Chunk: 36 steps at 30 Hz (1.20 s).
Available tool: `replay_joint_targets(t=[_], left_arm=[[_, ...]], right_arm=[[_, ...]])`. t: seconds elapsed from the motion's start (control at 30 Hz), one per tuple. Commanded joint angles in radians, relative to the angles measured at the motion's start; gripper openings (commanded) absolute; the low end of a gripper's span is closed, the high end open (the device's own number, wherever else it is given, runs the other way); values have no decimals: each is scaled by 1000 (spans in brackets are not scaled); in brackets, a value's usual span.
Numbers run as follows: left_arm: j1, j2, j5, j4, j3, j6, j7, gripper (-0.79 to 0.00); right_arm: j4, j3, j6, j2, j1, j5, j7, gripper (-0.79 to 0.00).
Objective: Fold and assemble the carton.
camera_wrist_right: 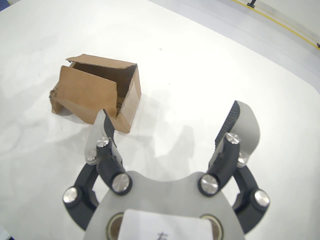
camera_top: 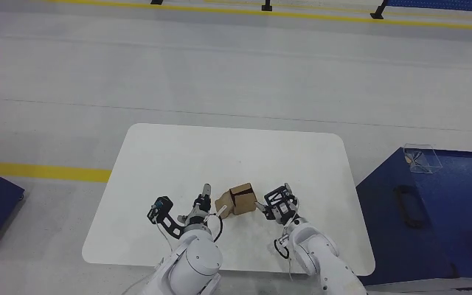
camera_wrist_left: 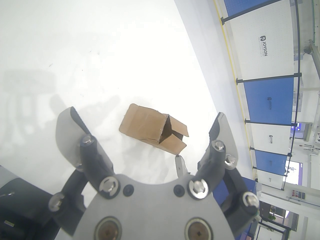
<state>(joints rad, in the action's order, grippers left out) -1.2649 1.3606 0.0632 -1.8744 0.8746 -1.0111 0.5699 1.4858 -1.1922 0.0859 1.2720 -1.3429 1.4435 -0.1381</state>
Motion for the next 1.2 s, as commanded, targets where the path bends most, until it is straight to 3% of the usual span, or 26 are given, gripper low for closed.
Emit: replay_joint_targets(t=[0.0, 0.1, 0.27, 0.6, 0.77, 0.9, 0.97, 1.03, 1.17], left_arm=[[0, 0, 0, 0, 0, 0, 0, 0], [0, 0, 0, 0, 0, 0, 0, 0], [-42, 1, 46, -46, 50, 128, -80, 0], [-48, 3, 64, -54, 62, 160, -88, 0], [-92, 24, 184, -2, 62, 436, -125, 0], [-94, 51, 234, 145, 19, 759, -85, 0], [-74, 68, 263, 242, -5, 870, -64, 0], [-37, 87, 269, 339, -27, 932, -14, 0], [23, 120, 411, 440, -46, 940, -39, 0]], right_arm=[[31, -18, 21, -3, -9, -15, -22, 0], [75, -45, 7, -6, -10, -26, -39, 0], [80, -44, -45, 8, 36, -131, -9, 0], [76, -41, -59, 12, 48, -143, 14, 0], [15, 28, -92, 28, 106, -103, 36, 0], [-71, 115, -153, 49, 154, -43, 69, 0], [-107, 150, -167, 59, 171, -30, 76, 0], [-140, 174, -188, 67, 184, -10, 80, 0], [-188, 198, -209, 78, 206, 6, 89, 0]])
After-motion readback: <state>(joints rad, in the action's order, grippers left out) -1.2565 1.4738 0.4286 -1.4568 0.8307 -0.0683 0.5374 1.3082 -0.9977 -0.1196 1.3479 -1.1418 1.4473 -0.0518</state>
